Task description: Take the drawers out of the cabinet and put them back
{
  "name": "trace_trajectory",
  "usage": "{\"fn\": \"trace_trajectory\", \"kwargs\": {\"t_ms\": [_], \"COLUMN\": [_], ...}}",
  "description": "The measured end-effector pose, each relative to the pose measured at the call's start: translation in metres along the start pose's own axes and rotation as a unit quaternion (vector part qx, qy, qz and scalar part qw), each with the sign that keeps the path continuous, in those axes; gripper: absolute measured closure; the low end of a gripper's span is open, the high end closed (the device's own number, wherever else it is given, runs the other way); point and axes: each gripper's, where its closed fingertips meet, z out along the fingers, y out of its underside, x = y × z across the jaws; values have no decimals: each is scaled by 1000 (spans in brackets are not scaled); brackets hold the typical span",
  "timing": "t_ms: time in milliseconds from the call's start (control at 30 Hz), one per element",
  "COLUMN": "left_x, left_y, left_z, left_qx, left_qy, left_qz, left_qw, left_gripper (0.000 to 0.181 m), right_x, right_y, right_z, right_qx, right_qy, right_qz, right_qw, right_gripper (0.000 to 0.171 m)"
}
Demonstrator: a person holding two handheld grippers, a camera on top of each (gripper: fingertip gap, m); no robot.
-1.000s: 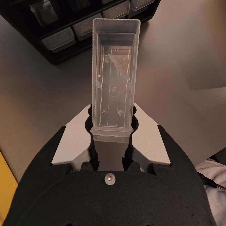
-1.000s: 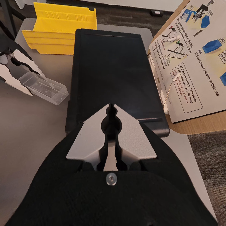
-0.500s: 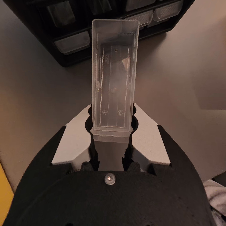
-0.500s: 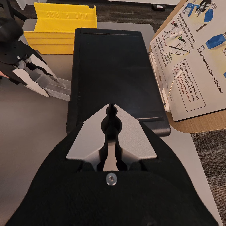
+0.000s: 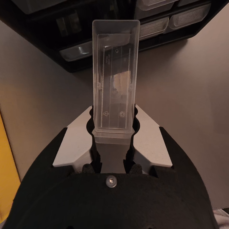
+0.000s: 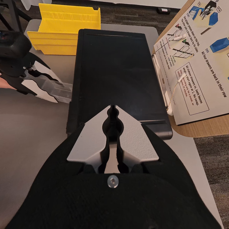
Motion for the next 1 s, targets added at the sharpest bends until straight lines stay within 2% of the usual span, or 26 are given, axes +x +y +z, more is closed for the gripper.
{"fn": "trace_trajectory", "kwargs": {"t_ms": [667, 1000], "left_x": [6, 1], "left_y": [-12, -11], "left_z": [-3, -1], "left_qx": [6, -4], "left_qy": [11, -10], "left_qz": [-37, -49], "left_qw": [999, 999], "left_gripper": [120, 120], "right_x": [0, 0], "right_y": [0, 0], "right_z": [0, 0], "right_qx": [-7, -6], "right_qy": [9, 7], "right_qz": [-9, -10], "right_qw": [1000, 1000], "right_gripper": [171, 171]}}
